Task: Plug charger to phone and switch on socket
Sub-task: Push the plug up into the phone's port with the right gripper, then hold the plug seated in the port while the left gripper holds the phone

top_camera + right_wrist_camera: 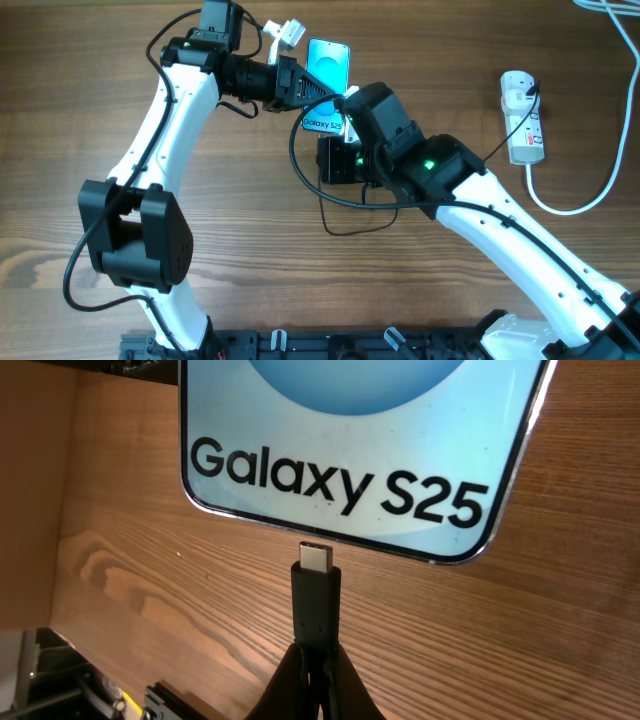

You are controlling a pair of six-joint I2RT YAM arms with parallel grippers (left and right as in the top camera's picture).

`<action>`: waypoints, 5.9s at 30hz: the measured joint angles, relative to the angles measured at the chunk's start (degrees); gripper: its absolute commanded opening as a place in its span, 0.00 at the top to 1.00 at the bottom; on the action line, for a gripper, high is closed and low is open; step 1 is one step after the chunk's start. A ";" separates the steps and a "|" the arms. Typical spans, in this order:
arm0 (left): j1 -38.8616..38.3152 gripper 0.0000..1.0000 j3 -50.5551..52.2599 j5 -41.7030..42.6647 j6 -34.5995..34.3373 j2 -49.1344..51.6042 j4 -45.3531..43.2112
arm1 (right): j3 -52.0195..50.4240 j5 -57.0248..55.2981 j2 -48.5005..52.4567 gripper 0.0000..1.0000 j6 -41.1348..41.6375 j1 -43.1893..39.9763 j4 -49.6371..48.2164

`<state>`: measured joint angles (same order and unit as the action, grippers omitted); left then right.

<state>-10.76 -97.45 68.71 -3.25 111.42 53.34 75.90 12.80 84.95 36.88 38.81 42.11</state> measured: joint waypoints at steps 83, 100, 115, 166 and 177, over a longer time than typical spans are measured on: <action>0.00 0.96 0.00 0.20 1.31 0.00 0.48 | 0.00 1.51 0.00 0.95 0.42 -0.87 0.17; 0.02 0.96 0.00 0.42 1.31 0.00 0.46 | 0.00 1.53 0.00 0.96 0.42 -0.87 -0.17; 0.02 0.96 0.00 0.44 1.31 0.00 0.48 | 0.00 1.55 0.00 0.96 0.42 -0.87 0.50; -0.39 0.96 0.00 1.27 2.64 0.00 0.22 | 0.00 3.26 0.00 0.95 0.44 -2.01 -1.53; -0.42 0.96 0.00 1.03 2.78 0.00 0.61 | 0.00 3.26 0.00 0.96 -0.52 -2.05 -1.88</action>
<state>-11.18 -97.45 69.73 -0.47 111.42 53.95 75.90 16.05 84.95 36.36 36.75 40.23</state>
